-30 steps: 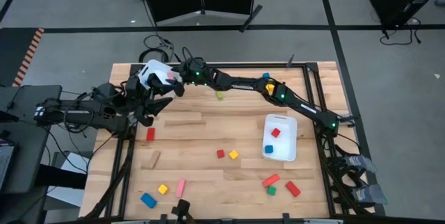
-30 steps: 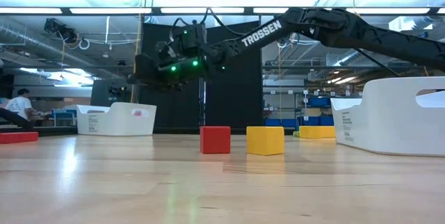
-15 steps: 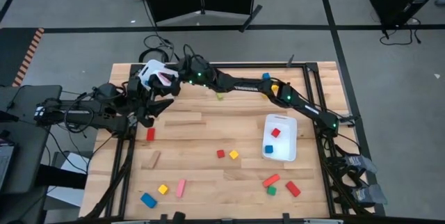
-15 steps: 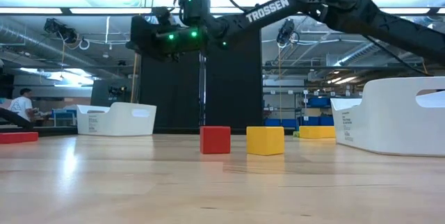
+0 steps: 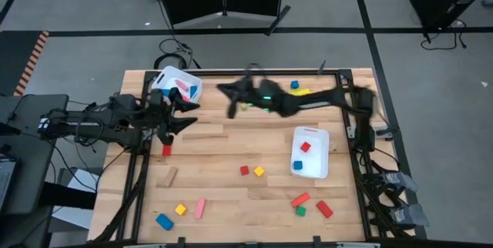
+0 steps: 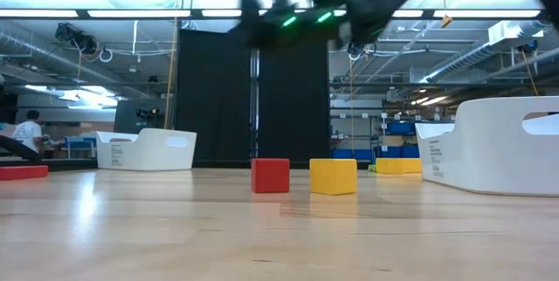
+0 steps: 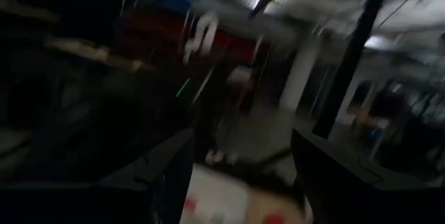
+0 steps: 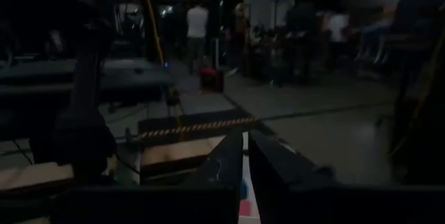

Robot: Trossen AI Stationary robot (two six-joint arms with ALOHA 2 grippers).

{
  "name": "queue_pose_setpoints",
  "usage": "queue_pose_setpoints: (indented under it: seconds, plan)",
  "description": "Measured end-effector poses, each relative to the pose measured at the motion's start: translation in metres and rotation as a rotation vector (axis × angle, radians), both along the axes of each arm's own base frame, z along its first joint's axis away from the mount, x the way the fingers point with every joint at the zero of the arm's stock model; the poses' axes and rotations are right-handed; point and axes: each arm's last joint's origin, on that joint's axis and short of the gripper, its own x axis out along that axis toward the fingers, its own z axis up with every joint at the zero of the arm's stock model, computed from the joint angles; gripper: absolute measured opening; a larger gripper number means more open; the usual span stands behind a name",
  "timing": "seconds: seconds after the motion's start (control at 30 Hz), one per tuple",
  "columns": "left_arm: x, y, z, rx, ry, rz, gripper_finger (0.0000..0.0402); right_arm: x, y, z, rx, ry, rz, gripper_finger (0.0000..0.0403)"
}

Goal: Sort blocks by size
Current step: Put the bottom yellow cube block into the bottom white bin

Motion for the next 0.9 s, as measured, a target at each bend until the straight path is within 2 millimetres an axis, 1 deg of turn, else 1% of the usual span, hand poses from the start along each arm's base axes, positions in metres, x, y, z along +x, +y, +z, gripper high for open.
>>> queue_pose_setpoints:
  seconds: [0.07,0.17,0.27,0.3,0.37,0.43,0.5,0.6,0.67,0.73,0.8,0.9]
  plan:
    - [0.003,0.001,-0.01,-0.021,0.102,0.035,0.0247,-0.03,0.011,0.007,-0.021,0.011,-0.02,0.003]
    - [0.007,0.003,-0.029,-0.081,0.286,0.108,0.0247,-0.071,0.027,0.008,-0.04,0.051,-0.025,0.0018]
    - [0.013,0.002,-0.049,-0.139,0.467,0.112,0.0247,-0.108,0.041,0.019,-0.061,0.016,-0.009,0.0011]
    - [0.014,-0.001,-0.055,-0.156,0.524,0.094,0.0247,-0.12,0.046,0.022,-0.065,0.003,-0.001,0.001]
    - [0.018,-0.008,-0.065,-0.178,0.609,0.043,0.0247,-0.141,0.054,0.022,-0.063,0.024,0.005,0.0012]
    - [0.022,-0.018,-0.072,-0.185,0.68,-0.036,0.0247,-0.159,0.061,0.021,-0.058,0.046,-0.004,0.0021]
    - [0.025,-0.03,-0.077,-0.19,0.756,-0.122,0.0247,-0.177,0.068,0.026,-0.067,0.039,-0.02,0.0033]
    - [0.027,-0.049,-0.079,-0.184,0.879,-0.218,0.0243,-0.199,0.077,0.028,-0.086,0.051,-0.057,0.0048]
    - [0.028,-0.062,-0.079,-0.195,0.965,-0.247,0.024,-0.211,0.081,0.028,-0.093,0.058,-0.088,0.0056]
    - [0.029,-0.073,-0.079,-0.21,1.06,-0.252,0.0239,-0.221,0.083,0.033,-0.093,0.037,-0.116,0.0062]
    - [0.032,-0.084,-0.078,-0.226,1.144,-0.246,0.0239,-0.227,0.086,0.034,-0.092,0.034,-0.124,0.0067]
    - [0.036,-0.102,-0.081,-0.22,1.274,-0.226,0.0239,-0.232,0.089,0.032,-0.093,0.045,-0.108,0.0072]
